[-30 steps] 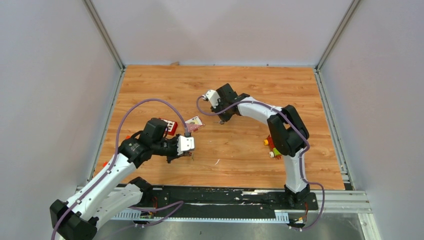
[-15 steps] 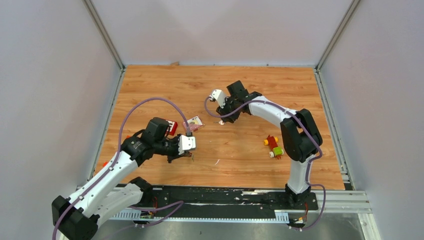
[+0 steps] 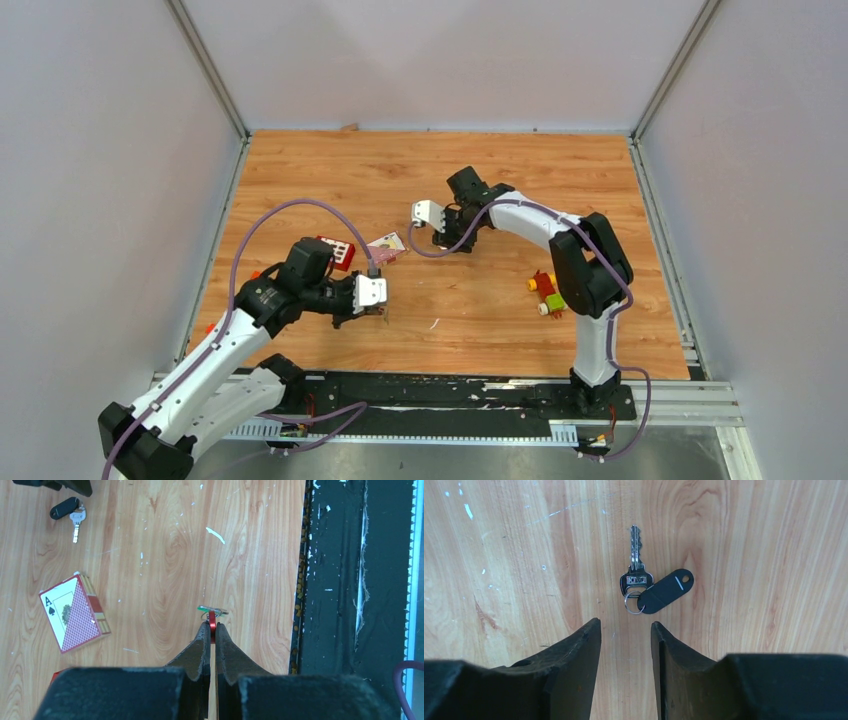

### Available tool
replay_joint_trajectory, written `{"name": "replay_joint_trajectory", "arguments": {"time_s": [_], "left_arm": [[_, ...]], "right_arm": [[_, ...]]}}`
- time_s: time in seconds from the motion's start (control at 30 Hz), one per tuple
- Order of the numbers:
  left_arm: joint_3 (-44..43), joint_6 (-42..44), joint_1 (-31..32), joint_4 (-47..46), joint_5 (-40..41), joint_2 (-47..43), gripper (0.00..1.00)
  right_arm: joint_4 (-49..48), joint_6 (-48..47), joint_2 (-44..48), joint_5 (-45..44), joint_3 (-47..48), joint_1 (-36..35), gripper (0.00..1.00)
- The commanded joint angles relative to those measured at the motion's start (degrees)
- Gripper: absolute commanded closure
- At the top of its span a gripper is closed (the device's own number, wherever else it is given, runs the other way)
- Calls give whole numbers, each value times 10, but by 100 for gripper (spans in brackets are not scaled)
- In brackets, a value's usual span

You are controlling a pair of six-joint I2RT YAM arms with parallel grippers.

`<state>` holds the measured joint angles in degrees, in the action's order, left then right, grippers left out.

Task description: Put the keys on the keyring

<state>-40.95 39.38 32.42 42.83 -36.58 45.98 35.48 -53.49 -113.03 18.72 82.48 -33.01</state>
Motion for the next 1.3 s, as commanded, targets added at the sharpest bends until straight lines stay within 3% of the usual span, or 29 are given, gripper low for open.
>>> {"name": "replay_joint_trajectory", "arguments": {"time_s": [0.0,0.33,0.77,0.93,1.1,1.27], "left_arm": [[-5,14,-3,7,-27,-8,100],[1,23,-3,13,-37,-13,100],[5,25,-3,11,-39,-14,100],[6,24,-3,11,-38,-14,100],[7,25,-3,10,-38,-13,100],[7,25,-3,9,-37,-12,100]], "right_arm": [[12,-68,-15,4,30,-12,59],[3,-116,-36,-28,38,-26,61],[9,-153,-61,-52,57,-33,70],[13,-162,-72,-58,61,-33,78],[13,-163,-67,-55,56,-33,93],[20,-153,-47,-39,51,-33,100]]}}
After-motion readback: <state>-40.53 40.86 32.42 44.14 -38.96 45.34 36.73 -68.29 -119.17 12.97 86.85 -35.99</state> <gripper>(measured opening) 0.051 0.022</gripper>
